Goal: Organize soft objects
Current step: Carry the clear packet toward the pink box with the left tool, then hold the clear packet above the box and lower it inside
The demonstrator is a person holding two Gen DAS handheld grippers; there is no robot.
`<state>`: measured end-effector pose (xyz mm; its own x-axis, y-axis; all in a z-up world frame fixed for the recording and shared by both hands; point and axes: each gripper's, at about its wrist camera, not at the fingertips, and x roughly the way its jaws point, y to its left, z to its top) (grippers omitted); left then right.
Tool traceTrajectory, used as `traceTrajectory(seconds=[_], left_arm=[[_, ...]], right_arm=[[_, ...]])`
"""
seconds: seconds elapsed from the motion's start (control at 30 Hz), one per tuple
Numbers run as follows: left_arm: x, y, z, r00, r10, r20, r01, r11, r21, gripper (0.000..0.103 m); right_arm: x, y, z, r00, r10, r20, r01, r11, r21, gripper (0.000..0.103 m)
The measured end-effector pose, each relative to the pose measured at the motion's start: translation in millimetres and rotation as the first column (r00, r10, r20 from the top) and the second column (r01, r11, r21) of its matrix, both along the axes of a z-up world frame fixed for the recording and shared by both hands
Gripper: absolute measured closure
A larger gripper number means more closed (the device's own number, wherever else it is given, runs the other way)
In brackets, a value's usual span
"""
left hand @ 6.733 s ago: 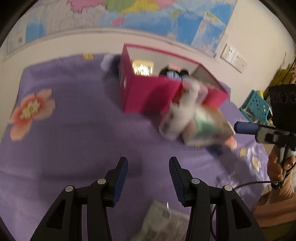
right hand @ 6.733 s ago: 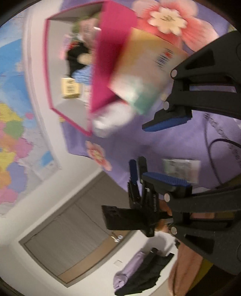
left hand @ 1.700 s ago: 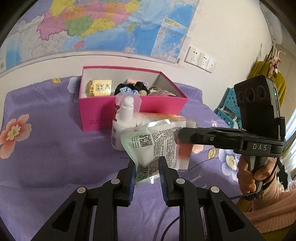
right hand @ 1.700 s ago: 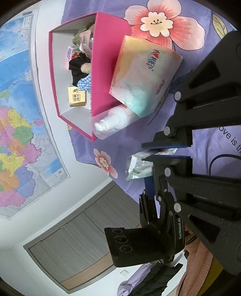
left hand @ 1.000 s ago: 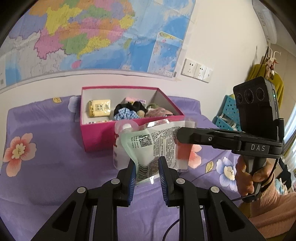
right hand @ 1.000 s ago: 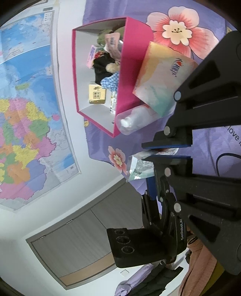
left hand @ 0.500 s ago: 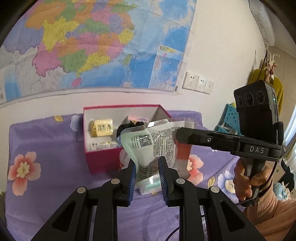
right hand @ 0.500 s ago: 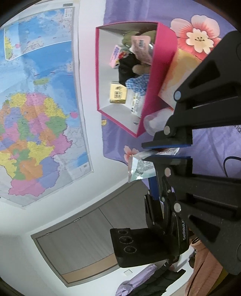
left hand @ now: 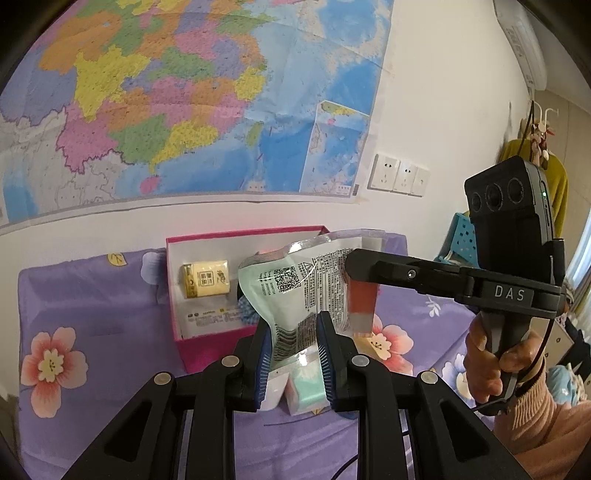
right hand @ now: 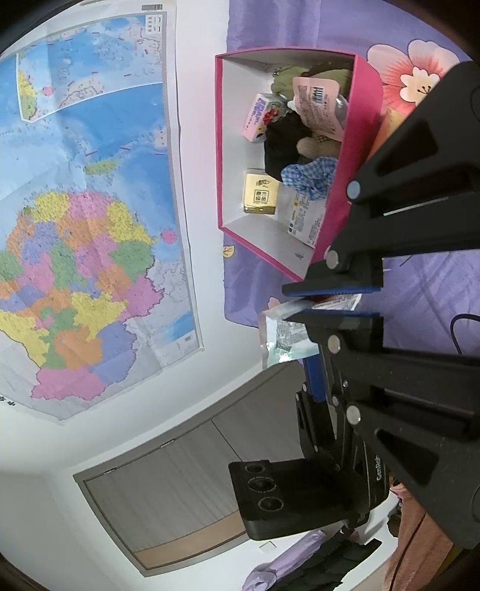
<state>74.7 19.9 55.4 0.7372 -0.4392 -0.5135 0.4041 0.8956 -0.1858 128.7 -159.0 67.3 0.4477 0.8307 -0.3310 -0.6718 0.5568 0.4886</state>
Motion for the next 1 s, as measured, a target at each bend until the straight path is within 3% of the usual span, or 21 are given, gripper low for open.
traceTrajectory(seconds=[1.0], left_arm=[[54.4,2.5,-8.2,0.999,0.040,-0.034,-0.039,0.999,0.008,0.081]], right_arm=[[53.2,0.8,-10.9,0.997,-0.034,-0.062,0.036,0.999,0.030,0.094]])
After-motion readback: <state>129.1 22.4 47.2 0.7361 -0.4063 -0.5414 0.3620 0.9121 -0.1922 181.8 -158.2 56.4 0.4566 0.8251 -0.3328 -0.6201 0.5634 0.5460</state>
